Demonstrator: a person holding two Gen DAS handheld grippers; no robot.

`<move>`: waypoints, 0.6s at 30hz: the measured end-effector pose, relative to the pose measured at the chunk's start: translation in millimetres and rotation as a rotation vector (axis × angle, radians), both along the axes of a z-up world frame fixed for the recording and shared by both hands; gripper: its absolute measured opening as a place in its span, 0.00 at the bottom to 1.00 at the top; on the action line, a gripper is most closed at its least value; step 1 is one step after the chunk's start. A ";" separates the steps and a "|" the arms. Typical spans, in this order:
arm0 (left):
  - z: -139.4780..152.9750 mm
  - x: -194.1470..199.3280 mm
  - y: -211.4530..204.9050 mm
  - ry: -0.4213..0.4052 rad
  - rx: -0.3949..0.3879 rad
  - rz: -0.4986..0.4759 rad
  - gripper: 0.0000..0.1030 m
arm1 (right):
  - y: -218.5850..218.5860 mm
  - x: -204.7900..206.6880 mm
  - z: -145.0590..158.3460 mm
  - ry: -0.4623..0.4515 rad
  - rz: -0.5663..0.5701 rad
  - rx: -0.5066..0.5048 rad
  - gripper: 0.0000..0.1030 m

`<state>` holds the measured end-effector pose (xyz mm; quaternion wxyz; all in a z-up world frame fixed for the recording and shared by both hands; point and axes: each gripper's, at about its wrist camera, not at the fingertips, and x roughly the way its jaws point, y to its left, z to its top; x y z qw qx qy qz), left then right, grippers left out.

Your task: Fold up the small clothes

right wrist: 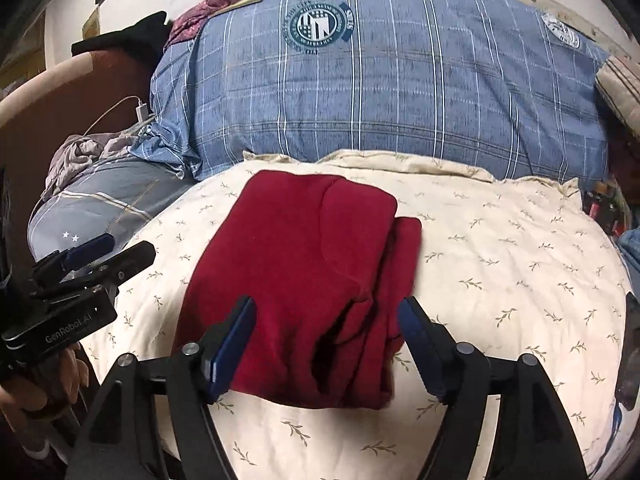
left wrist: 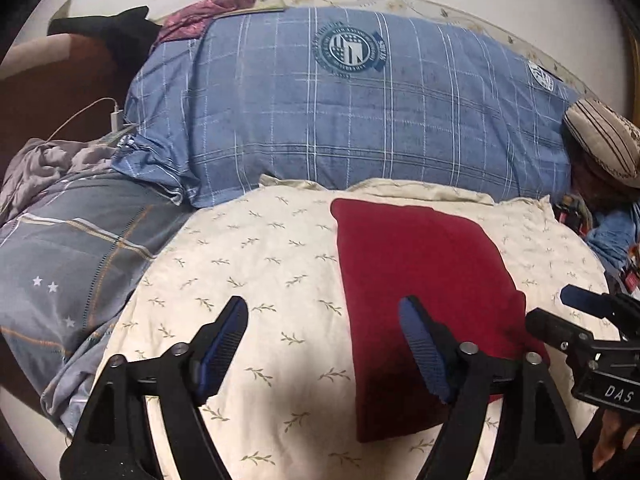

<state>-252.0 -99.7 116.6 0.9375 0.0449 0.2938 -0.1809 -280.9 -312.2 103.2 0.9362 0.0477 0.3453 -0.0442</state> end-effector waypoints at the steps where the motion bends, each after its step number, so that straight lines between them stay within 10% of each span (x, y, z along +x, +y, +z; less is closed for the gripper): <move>1: 0.6 -1.5 1.6 0.002 -0.003 0.002 0.77 | 0.4 0.3 -0.2 -0.003 -0.004 0.001 0.76; 18: -0.8 14.5 5.3 0.044 0.012 0.027 0.78 | 3.6 4.9 -13.4 0.022 -0.027 0.000 0.83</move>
